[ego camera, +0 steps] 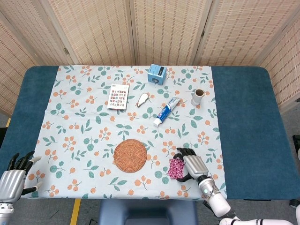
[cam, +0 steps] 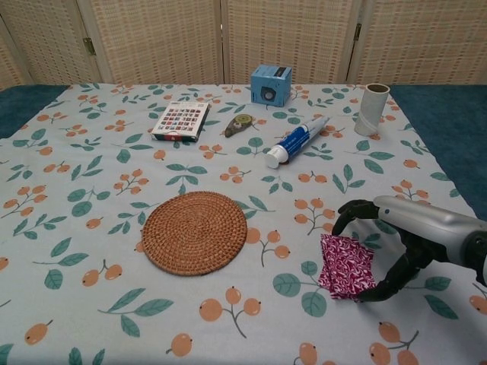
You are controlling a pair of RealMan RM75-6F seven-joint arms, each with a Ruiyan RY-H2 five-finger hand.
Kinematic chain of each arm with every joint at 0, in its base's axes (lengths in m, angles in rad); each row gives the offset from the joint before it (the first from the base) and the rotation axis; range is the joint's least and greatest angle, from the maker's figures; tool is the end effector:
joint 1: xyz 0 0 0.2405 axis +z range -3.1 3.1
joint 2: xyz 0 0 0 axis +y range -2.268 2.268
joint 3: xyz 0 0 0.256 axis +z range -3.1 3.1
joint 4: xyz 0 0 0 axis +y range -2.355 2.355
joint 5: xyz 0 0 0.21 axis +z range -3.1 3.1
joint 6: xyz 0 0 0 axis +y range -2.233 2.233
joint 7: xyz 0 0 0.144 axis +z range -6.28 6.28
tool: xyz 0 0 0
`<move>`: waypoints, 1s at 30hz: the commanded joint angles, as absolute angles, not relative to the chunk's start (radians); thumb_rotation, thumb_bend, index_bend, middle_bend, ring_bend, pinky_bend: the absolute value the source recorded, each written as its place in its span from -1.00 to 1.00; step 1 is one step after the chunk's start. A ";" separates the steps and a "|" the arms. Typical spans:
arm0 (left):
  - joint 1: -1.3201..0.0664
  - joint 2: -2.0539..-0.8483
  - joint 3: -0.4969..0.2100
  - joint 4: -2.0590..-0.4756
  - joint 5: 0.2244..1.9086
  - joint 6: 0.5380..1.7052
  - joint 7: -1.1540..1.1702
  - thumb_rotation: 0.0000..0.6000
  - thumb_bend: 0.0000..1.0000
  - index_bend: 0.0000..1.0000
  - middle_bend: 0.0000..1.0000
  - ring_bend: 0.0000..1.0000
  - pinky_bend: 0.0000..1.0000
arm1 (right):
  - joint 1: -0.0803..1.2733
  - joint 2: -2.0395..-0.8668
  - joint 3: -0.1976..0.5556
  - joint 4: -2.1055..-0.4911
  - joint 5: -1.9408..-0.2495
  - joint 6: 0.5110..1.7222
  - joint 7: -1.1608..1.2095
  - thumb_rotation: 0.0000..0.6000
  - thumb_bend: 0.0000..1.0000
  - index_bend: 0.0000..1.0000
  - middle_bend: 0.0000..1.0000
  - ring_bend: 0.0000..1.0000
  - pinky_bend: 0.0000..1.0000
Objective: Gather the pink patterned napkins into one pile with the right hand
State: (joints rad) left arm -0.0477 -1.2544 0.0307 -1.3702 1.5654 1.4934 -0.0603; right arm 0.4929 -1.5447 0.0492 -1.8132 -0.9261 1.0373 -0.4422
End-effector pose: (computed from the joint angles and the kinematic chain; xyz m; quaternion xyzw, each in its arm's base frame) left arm -0.3477 0.1536 0.1242 -0.6272 -0.3917 -0.3538 0.5728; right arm -0.1822 -0.2266 -0.0402 0.6821 -0.5669 0.2915 0.3584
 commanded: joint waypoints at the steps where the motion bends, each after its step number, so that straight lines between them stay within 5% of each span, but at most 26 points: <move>1: -0.048 -1.255 0.031 -1.369 1.566 1.492 -0.061 1.00 -0.59 -0.50 -0.74 -0.59 -1.00 | 0.496 -1.545 0.046 -1.814 -0.929 1.032 -0.436 0.93 -0.75 -0.54 -0.80 -1.00 -1.00; 13: -0.049 -1.254 0.026 -1.364 1.560 1.494 -0.066 1.00 -0.59 -0.50 -0.73 -0.58 -1.00 | 0.478 -1.493 0.044 -1.846 -1.006 1.082 -0.388 0.94 -0.75 -0.59 -0.81 -1.00 -1.00; 30: -0.061 -1.199 -0.013 -1.471 1.542 1.515 0.041 1.00 -0.59 -0.49 -0.73 -0.59 -1.00 | 0.282 -1.171 -0.033 -1.811 -1.373 1.442 -0.339 1.00 -0.75 -0.59 -0.79 -1.00 -1.00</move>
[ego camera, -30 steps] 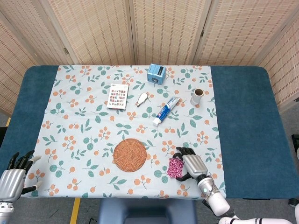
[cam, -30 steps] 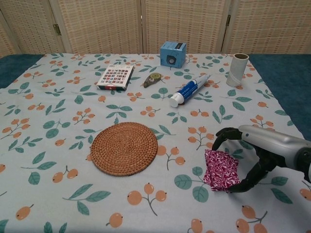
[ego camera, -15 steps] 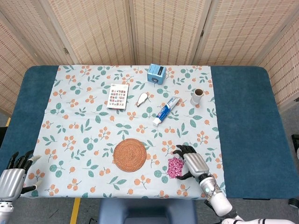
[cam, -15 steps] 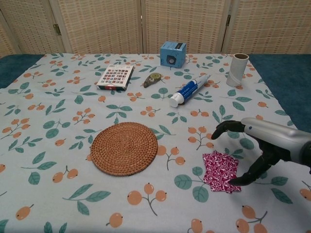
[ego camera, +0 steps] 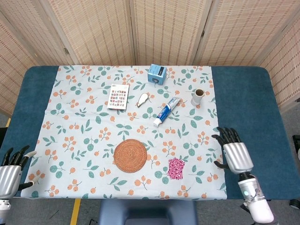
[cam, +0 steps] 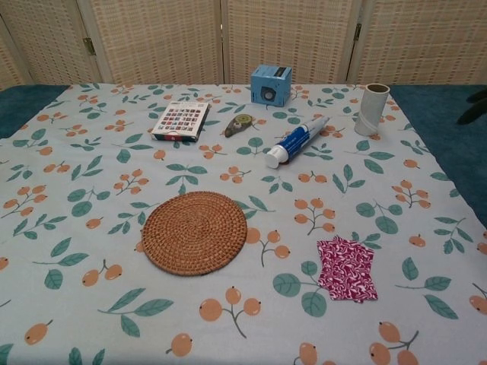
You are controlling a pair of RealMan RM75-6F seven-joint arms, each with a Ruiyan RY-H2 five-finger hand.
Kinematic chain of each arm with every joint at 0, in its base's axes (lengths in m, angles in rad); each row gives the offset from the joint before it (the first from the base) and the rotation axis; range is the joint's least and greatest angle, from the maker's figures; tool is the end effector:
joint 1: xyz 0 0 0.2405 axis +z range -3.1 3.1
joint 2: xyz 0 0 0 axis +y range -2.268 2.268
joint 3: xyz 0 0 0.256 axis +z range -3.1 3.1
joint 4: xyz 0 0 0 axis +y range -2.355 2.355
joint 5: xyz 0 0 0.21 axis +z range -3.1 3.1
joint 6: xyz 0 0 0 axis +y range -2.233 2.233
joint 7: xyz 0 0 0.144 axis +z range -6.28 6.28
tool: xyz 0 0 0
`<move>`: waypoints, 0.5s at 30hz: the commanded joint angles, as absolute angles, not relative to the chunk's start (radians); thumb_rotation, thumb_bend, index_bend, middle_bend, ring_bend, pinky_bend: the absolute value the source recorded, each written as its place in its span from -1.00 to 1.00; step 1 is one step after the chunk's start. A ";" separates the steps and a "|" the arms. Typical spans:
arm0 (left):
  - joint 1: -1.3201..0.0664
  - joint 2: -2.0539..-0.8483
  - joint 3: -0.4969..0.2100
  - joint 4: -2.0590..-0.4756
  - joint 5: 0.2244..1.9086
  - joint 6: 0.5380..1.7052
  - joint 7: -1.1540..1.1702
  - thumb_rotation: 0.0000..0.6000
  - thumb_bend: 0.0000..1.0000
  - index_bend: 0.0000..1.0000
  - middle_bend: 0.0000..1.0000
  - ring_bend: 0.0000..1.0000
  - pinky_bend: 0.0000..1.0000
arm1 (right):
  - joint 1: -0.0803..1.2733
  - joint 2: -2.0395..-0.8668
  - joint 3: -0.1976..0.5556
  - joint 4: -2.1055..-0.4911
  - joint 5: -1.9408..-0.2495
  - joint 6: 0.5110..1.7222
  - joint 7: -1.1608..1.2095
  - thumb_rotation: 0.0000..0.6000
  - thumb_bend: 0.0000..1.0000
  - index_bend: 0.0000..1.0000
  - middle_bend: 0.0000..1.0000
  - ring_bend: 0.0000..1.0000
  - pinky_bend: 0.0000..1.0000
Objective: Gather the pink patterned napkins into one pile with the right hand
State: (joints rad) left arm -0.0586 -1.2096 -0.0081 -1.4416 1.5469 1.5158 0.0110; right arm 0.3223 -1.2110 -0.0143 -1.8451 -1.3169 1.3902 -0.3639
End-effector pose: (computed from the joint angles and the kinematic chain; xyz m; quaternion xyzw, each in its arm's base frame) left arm -0.3356 0.1654 0.1414 -0.6200 -0.3612 -0.3593 0.5967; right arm -0.2383 -0.2206 0.0969 0.6580 -0.3903 0.3551 0.5372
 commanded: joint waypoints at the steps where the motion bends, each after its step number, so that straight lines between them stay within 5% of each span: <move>1: -0.062 -1.195 -0.015 -1.487 1.541 1.517 0.056 1.00 -0.59 -0.49 -0.73 -0.59 -1.00 | 0.267 -1.161 -0.038 -1.794 -1.393 1.459 -0.319 1.00 -0.75 -0.59 -0.79 -1.00 -1.00; 15: -0.049 -1.208 -0.032 -1.567 1.553 1.577 0.186 1.00 -0.57 -0.49 -0.73 -0.62 -1.00 | 0.136 -1.160 -0.055 -1.662 -1.476 1.569 -0.150 1.00 -0.75 -0.59 -0.79 -1.00 -1.00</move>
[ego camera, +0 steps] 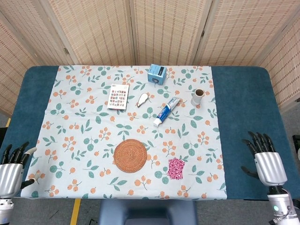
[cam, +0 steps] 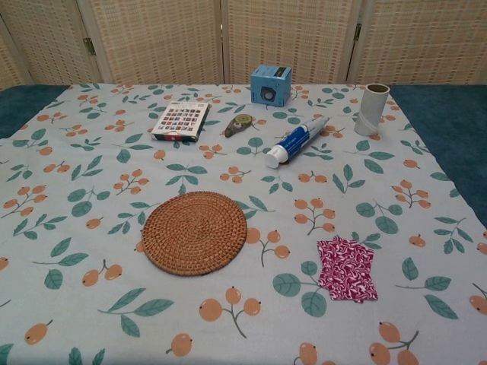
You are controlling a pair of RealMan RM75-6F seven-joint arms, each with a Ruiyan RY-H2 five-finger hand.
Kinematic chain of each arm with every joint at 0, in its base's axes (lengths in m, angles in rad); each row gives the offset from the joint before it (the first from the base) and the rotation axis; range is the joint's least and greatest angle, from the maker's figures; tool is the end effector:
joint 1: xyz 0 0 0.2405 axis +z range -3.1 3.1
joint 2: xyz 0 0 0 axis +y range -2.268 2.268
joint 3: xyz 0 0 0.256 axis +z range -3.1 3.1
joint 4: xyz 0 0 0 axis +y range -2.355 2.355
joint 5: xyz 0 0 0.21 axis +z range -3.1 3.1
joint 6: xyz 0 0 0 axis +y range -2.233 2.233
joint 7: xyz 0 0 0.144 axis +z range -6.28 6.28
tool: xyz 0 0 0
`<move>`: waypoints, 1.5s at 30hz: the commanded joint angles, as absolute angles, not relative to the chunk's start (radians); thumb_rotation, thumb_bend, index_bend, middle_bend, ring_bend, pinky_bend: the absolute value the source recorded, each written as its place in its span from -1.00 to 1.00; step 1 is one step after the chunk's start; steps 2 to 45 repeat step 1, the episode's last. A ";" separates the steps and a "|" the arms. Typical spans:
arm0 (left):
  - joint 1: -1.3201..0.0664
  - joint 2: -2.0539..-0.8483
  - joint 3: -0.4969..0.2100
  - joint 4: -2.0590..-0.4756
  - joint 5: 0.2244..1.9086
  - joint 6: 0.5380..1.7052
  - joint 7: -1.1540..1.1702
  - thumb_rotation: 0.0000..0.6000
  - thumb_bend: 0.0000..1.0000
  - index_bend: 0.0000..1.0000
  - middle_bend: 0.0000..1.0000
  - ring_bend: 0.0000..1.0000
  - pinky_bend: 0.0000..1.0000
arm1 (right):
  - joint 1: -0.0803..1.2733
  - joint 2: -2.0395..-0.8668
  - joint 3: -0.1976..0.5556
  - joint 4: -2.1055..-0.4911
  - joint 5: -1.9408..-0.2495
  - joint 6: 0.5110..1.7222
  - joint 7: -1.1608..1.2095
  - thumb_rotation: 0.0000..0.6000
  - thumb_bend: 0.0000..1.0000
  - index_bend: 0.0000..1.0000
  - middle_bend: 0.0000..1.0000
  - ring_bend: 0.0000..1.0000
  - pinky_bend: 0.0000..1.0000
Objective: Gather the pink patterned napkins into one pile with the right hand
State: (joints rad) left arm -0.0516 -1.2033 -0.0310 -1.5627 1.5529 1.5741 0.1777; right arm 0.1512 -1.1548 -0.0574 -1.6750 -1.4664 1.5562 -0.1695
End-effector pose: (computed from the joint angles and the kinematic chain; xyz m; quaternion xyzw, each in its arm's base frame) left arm -0.3083 0.1665 0.1428 -0.6133 -0.3234 -0.3659 0.6208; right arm -0.2934 -0.1770 0.1395 0.6202 -0.3638 0.3660 0.5908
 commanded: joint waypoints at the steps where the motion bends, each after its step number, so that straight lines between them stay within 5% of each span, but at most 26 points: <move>1: -0.049 -1.210 -0.033 -1.569 1.551 1.577 0.191 1.00 -0.57 -0.49 -0.74 -0.62 -1.00 | 0.131 -1.161 -0.052 -1.656 -1.481 1.573 -0.138 1.00 -0.75 -0.59 -0.79 -1.00 -1.00; 45: -0.049 -1.210 -0.033 -1.569 1.551 1.577 0.191 1.00 -0.57 -0.49 -0.74 -0.62 -1.00 | 0.131 -1.161 -0.052 -1.656 -1.481 1.573 -0.138 1.00 -0.75 -0.59 -0.79 -1.00 -1.00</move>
